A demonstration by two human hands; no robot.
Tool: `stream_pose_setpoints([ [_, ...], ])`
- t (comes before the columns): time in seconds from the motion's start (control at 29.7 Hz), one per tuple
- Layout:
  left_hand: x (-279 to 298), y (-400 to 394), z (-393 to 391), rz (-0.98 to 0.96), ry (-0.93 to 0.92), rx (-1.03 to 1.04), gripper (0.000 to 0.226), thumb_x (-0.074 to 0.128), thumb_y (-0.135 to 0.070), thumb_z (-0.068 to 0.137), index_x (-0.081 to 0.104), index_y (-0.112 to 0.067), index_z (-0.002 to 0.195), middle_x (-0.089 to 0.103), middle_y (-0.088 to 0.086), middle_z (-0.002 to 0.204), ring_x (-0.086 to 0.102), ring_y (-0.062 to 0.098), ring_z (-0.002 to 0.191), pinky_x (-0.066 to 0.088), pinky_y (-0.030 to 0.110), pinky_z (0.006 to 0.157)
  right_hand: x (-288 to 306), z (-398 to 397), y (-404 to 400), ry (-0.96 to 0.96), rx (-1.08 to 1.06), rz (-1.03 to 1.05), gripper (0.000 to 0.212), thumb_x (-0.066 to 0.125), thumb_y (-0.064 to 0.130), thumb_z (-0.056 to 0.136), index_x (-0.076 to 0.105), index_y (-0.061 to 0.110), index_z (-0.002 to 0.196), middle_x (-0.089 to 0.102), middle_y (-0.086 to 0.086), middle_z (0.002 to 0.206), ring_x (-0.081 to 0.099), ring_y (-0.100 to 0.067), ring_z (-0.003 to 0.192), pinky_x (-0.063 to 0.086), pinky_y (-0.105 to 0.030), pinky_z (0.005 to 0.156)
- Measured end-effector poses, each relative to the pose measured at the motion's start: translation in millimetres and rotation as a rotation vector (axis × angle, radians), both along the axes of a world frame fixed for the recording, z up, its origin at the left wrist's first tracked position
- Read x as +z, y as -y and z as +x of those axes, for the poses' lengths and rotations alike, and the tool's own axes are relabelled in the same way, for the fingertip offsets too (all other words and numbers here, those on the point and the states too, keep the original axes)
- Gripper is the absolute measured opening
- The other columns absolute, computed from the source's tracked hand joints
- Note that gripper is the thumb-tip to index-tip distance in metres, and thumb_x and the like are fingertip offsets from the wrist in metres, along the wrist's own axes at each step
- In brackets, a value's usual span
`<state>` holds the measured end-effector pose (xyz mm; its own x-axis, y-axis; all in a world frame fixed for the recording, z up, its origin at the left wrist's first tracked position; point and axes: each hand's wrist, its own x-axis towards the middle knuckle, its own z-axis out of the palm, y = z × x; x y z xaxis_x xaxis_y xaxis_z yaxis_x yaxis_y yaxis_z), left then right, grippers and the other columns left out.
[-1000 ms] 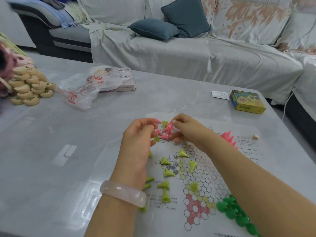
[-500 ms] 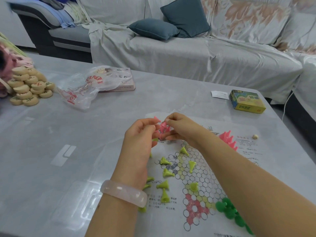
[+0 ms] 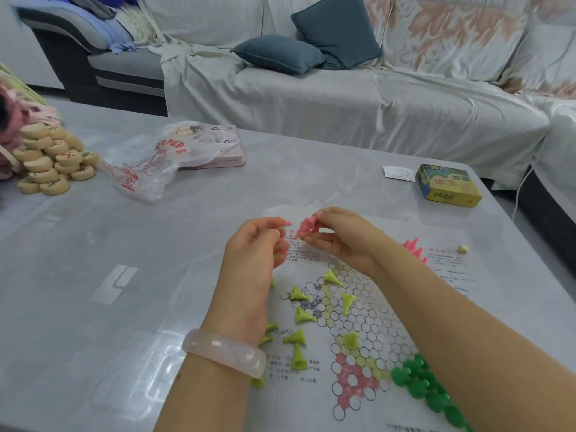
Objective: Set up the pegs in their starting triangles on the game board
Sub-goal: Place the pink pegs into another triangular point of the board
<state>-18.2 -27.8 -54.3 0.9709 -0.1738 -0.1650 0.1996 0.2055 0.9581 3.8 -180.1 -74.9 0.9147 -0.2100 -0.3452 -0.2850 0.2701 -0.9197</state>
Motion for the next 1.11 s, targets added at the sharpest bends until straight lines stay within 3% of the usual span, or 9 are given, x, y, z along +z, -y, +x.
stream_pose_setpoints([
  [0.1, -4, 2, 0, -0.159, -0.108, 0.004, 0.022, 0.042, -0.006, 0.089, 0.060, -0.014, 0.082, 0.058, 0.012, 0.096, 0.057, 0.026, 0.096, 0.046, 0.036, 0.096, 19, -15, 2, 0.071, 0.036, 0.021, 0.011, 0.042, 0.007, 0.094, 0.052, 0.003, 0.094, 0.061, -0.014, 0.088, 0.068, -0.021, 0.073, 0.057, -0.022, 0.065],
  [0.24, -13, 9, 3, -0.473, -0.415, -0.091, 0.020, 0.040, -0.016, 0.090, 0.058, -0.009, 0.084, 0.056, 0.012, 0.093, 0.053, 0.023, 0.091, 0.041, 0.032, 0.091, 40, -43, -12, 0.128, 0.247, -0.035, 0.012, 0.043, 0.011, 0.094, 0.053, 0.005, 0.093, 0.064, -0.012, 0.087, 0.066, -0.019, 0.073, 0.057, -0.023, 0.069],
  [0.34, -14, 13, 0, -0.738, -0.609, -0.206, 0.021, 0.042, -0.016, 0.087, 0.059, -0.005, 0.082, 0.056, 0.009, 0.080, 0.048, 0.019, 0.083, 0.035, 0.025, 0.078, 49, -58, -25, 0.133, 0.414, -0.169, 0.014, 0.043, 0.012, 0.095, 0.054, 0.004, 0.095, 0.065, -0.020, 0.097, 0.065, -0.021, 0.076, 0.056, -0.023, 0.066],
  [0.44, -14, 18, -4, -0.831, -0.657, -0.203, 0.034, 0.038, -0.018, 0.092, 0.059, -0.003, 0.070, 0.057, 0.008, 0.061, 0.052, 0.016, 0.052, 0.045, 0.025, 0.048, 56, -64, -24, 0.147, 0.398, -0.221, 0.012, 0.044, 0.012, 0.094, 0.054, 0.006, 0.090, 0.063, -0.015, 0.114, 0.064, -0.015, 0.069, 0.052, -0.019, 0.058],
  [0.57, -12, 22, -7, -0.715, -0.610, -0.135, 0.031, 0.041, -0.019, 0.093, 0.059, 0.001, 0.079, 0.062, 0.017, 0.073, 0.063, 0.026, 0.065, 0.058, 0.034, 0.061, 66, -70, 6, 0.225, 0.156, -0.302, 0.013, 0.046, 0.012, 0.092, 0.058, 0.008, 0.091, 0.067, -0.004, 0.098, 0.056, -0.009, 0.064, 0.048, -0.017, 0.057],
  [0.77, -15, 21, -6, -0.510, -0.569, -0.101, 0.019, 0.045, -0.021, 0.090, 0.057, -0.006, 0.091, 0.060, 0.012, 0.088, 0.059, 0.023, 0.080, 0.049, 0.032, 0.070, 57, -81, 77, 0.107, -0.330, -0.876, 0.011, 0.062, 0.018, 0.081, 0.064, 0.013, 0.090, 0.064, 0.001, 0.083, 0.050, -0.008, 0.068, 0.039, -0.021, 0.060],
  [0.94, -14, 27, -9, -0.473, -0.519, -0.143, 0.016, 0.040, -0.012, 0.090, 0.054, -0.007, 0.091, 0.060, 0.011, 0.085, 0.058, 0.021, 0.074, 0.047, 0.029, 0.066, 25, -80, 103, -0.008, -0.233, -1.151, 0.012, 0.066, 0.025, 0.080, 0.064, 0.016, 0.089, 0.065, 0.003, 0.087, 0.056, -0.008, 0.078, 0.046, -0.025, 0.071],
  [1.04, -13, 29, -10, -0.470, -0.495, -0.186, 0.019, 0.038, -0.010, 0.089, 0.056, -0.007, 0.087, 0.063, 0.007, 0.074, 0.058, 0.013, 0.053, 0.047, 0.021, 0.052, 13, -71, 104, -0.046, -0.081, -1.284, 0.004, 0.063, 0.021, 0.080, 0.065, 0.019, 0.084, 0.065, 0.002, 0.090, 0.051, -0.003, 0.074, 0.039, -0.020, 0.064],
  [1.11, -13, 29, -10, -0.472, -0.493, -0.184, 0.020, 0.037, -0.011, 0.090, 0.056, -0.007, 0.087, 0.064, 0.006, 0.069, 0.055, 0.011, 0.045, 0.045, 0.016, 0.046, 5, -65, 105, -0.078, -0.060, -1.360, 0.006, 0.062, 0.021, 0.080, 0.065, 0.024, 0.083, 0.061, -0.001, 0.100, 0.051, -0.013, 0.090, 0.038, -0.026, 0.073],
])
